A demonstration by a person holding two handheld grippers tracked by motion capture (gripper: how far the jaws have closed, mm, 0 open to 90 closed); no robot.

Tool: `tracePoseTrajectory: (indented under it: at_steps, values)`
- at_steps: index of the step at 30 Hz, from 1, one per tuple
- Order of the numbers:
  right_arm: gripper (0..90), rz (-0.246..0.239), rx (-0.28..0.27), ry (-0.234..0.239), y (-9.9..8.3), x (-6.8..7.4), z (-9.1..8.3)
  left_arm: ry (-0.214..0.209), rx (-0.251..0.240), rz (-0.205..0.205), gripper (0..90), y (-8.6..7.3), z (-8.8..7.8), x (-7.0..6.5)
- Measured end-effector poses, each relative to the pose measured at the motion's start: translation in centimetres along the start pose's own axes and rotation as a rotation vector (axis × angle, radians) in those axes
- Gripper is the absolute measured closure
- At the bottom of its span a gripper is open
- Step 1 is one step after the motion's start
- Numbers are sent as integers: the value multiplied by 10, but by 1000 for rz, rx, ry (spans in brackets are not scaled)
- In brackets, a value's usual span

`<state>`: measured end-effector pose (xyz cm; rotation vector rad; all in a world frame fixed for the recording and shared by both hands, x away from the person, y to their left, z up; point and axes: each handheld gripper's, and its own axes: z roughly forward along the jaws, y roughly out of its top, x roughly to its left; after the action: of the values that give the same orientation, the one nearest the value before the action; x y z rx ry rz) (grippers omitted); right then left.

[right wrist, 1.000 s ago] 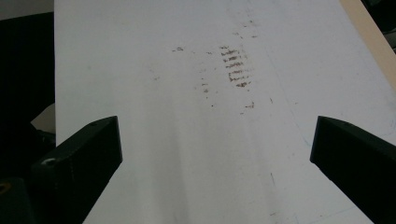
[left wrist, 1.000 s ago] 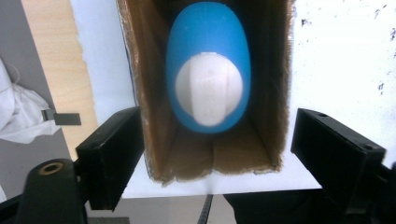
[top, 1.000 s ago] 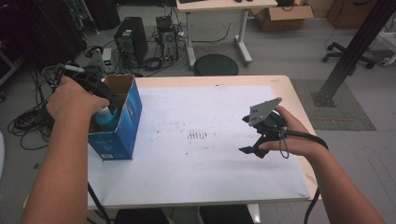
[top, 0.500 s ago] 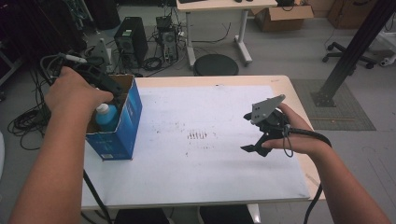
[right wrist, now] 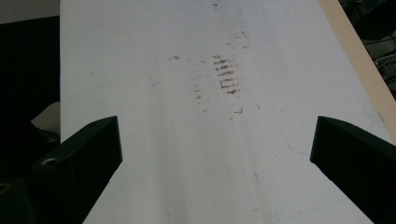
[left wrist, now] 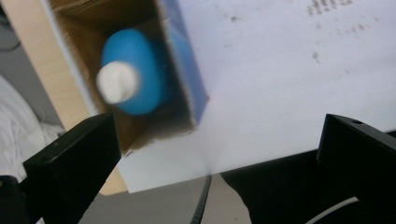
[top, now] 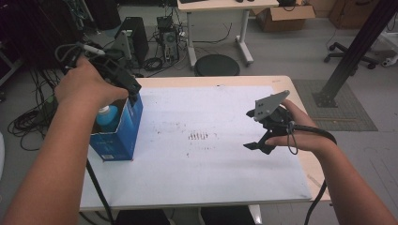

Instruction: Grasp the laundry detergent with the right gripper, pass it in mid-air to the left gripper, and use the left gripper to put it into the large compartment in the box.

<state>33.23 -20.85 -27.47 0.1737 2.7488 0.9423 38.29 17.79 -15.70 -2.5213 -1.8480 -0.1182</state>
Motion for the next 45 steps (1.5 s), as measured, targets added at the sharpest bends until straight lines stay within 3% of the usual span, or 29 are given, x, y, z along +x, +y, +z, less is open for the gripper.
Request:
tracePoseTrajectory:
  at_steps: [2,3,4,6,8,9,11,12,14,16,19,20,21,23,24,27,28,30,31,32,34,35,36,38,40,41,45]
  values:
    - [23,-3,3,-1,2,-1,-2,-5,-1,51,2,2,-1,-11]
    - [23,-3,5,-4,4,-2,-4,-5,-1,51,2,2,-1,-11]
    - [23,-4,9,-3,6,-3,-5,-9,9,112,2,3,-1,-22]
    - [23,-6,9,-5,8,-4,-7,-11,19,134,2,4,0,-27]
    - [23,-6,18,-4,11,-6,-9,-13,25,190,2,6,2,-36]
    - [23,-13,27,-6,15,-6,-11,-25,19,242,2,6,4,-45]
    - [24,-25,35,9,19,-5,-13,-42,13,286,2,4,7,-52]
    - [24,-31,42,15,20,-4,-14,-42,13,286,2,4,7,-52]
    - [24,-39,60,19,24,-4,-15,-52,-4,356,2,0,10,-61]
    - [24,-44,84,28,26,-4,-15,-61,-7,375,2,-2,11,-65]
    - [25,-57,117,27,29,-5,-14,-72,-7,494,2,-7,15,-75]
    - [25,-63,129,32,30,-5,-14,-76,-8,523,2,-8,17,-78]
    - [25,-63,129,32,30,-5,-14,-76,-8,523,2,-8,17,-78]
    - [27,-74,167,30,34,-7,-13,-69,8,619,2,-11,22,-86]
    - [27,-74,167,30,34,-7,-13,-69,8,619,2,-11,22,-86]
    - [27,-92,196,33,36,-12,-12,-58,17,727,2,-13,31,-98]
    - [27,-92,196,33,36,-12,-12,-58,17,727,2,-13,31,-98]
    - [27,-101,218,42,35,-16,-11,-45,30,785,2,-12,40,-105]
    - [27,-101,218,42,35,-16,-11,-45,30,785,2,-12,40,-105]
    - [29,-101,231,40,34,-19,-9,-44,42,819,2,-9,44,-108]
    - [29,-106,238,45,34,-21,-9,-46,48,835,2,-9,46,-110]
    - [29,-108,246,45,32,-23,-8,-49,52,867,2,-6,48,-114]
    - [29,-108,246,45,32,-23,-8,-49,52,867,2,-6,48,-114]
    - [29,-112,267,44,29,-27,-6,-53,59,909,2,-4,51,-118]
    - [29,-107,278,45,28,-28,-6,-60,60,917,2,-3,52,-120]
    - [31,-111,291,49,25,-30,-4,-63,58,948,2,-2,53,-121]
    - [31,-105,301,57,21,-31,-3,-72,67,964,2,0,56,-123]
